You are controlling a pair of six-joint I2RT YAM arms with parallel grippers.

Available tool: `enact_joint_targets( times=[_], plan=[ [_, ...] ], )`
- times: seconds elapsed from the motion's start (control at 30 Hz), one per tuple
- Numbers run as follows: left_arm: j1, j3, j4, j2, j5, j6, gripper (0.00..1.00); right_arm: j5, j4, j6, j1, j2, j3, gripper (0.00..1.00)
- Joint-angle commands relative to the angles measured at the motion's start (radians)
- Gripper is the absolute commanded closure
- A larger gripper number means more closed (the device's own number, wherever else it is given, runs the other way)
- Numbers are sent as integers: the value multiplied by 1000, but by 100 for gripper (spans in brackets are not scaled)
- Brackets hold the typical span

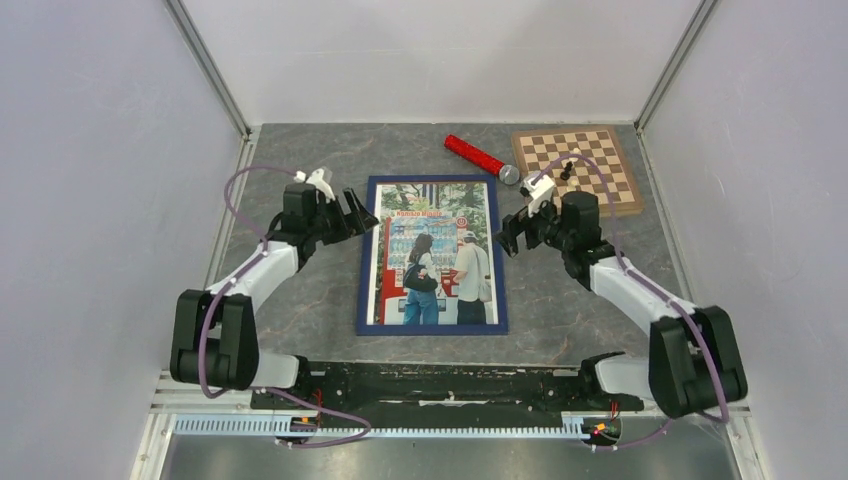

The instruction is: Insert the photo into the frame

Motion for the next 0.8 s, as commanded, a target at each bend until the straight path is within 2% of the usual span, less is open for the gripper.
enact_joint_targets(
  times=[0.0, 0.17, 0.4, 0.57, 0.77],
  plan=[
    [37, 97, -122, -70, -91, 120, 7, 131, -25, -73, 1, -138, -10, 2],
    [75, 164, -197, -130, -164, 156, 0, 227, -77, -100, 2, -247, -15, 2],
    [90, 247, -228, -224, -326, 212, 0, 368, -113, -96, 0, -327, -22, 2],
    [94, 238, -176, -314, -423, 242, 0, 472, -111, -58, 0, -347, -45, 2],
    [96, 207, -169, -395, -464, 285, 0, 473, -114, -34, -3, -344, -59, 2]
  ],
)
